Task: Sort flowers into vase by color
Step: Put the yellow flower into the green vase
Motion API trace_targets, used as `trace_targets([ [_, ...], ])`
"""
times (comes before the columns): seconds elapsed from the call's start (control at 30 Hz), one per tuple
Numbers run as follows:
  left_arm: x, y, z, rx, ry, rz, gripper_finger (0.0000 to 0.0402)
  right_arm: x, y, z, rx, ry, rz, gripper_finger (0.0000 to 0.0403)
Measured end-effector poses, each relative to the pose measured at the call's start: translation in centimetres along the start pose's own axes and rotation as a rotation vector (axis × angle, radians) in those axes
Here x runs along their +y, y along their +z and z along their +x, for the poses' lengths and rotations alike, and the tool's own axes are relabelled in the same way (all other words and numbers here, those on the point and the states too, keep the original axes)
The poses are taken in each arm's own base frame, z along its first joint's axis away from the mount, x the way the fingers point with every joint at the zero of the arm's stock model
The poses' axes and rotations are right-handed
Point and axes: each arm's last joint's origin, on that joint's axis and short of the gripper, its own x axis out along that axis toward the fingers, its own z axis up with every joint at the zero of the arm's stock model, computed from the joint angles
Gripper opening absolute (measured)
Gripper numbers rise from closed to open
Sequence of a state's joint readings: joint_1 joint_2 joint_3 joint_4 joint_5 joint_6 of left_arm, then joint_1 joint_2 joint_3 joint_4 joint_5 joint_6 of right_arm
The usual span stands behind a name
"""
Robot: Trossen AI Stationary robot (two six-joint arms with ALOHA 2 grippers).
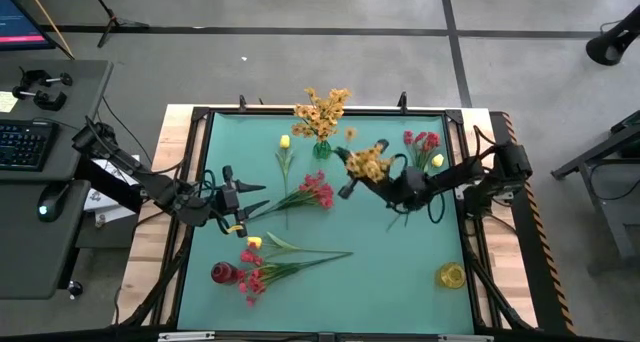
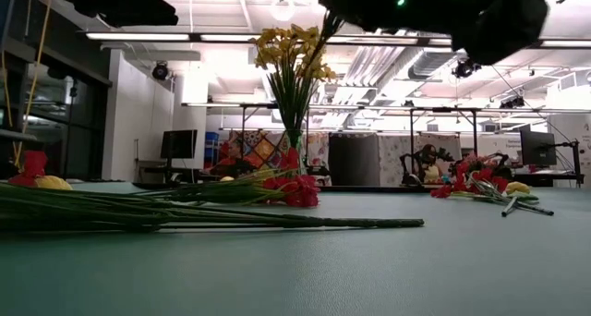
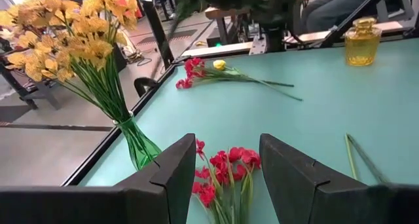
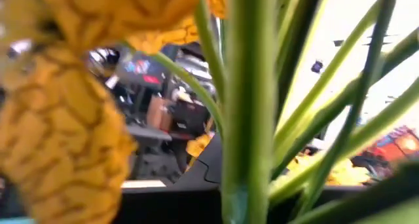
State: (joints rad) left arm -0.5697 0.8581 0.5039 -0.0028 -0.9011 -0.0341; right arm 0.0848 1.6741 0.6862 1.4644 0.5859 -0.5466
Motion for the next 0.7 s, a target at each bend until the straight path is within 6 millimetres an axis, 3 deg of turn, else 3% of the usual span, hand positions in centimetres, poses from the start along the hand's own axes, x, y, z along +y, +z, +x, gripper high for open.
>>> trace_targets([
  [0.17, 0.0, 0.0, 0.0, 0.000, 0.000, 0.001, 0.0157, -0.3, -1.2, 2.2, 0.149, -0.001, -0.062, 0.0000],
  [0.37, 0.0, 0.0, 0.0, 0.000, 0.000, 0.003, 0.0157, -0.7, -0.9, 4.2, 0.213, -0.035, -0.116, 0.0000],
  [0.7, 0.0, 0.0, 0.0, 0.000, 0.000, 0.003, 0.0157, -2.3, -1.9, 5.4, 0.252, -0.033, -0.144, 0.0000],
])
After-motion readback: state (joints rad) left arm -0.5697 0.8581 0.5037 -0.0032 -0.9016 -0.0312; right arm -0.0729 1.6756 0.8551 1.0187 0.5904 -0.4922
